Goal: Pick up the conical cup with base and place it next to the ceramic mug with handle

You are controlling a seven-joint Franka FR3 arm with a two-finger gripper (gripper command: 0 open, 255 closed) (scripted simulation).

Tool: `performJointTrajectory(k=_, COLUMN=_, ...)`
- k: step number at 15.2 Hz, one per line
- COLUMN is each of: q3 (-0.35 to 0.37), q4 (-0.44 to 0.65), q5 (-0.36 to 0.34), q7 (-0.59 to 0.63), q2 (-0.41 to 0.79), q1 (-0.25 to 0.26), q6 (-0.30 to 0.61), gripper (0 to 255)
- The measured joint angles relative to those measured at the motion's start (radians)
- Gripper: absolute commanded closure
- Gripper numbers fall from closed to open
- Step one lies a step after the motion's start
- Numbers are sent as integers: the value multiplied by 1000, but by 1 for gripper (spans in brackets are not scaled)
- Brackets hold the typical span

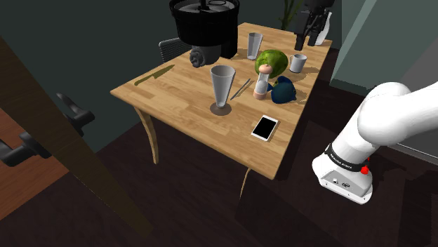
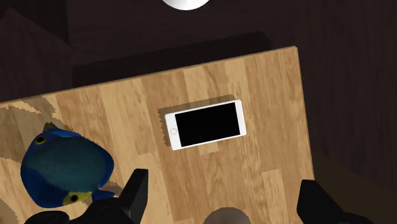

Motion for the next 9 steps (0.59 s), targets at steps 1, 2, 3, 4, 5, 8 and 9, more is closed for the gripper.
performJointTrajectory(k=1, q3=0, q4=0, q5=0, q7=0, q2=0, q1=0, q6=0, gripper=0)
performJointTrajectory(k=2, q3=-2, q4=4, q5=2, q7=-3, q2=16, q1=2, q6=10, gripper=0)
performJointTrajectory(k=3, q3=-7, q4=8, q5=3, q7=-12, q2=44, q1=4, q6=33, gripper=0)
performJointTrajectory(k=4, q3=-10, q4=9, q5=6, q7=-18, q2=70, q1=7, q6=56, gripper=0)
performJointTrajectory(k=5, q3=-15, q4=13, q5=9, q7=-26, q2=106, q1=10, q6=86, gripper=0)
performJointTrajectory(k=8, q3=-31, q4=52, q5=20, q7=-56, q2=220, q1=20, q6=155, gripper=0)
performJointTrajectory(k=9, q3=-32, q4=65, q5=28, q7=-61, q2=253, q1=26, q6=174, gripper=0)
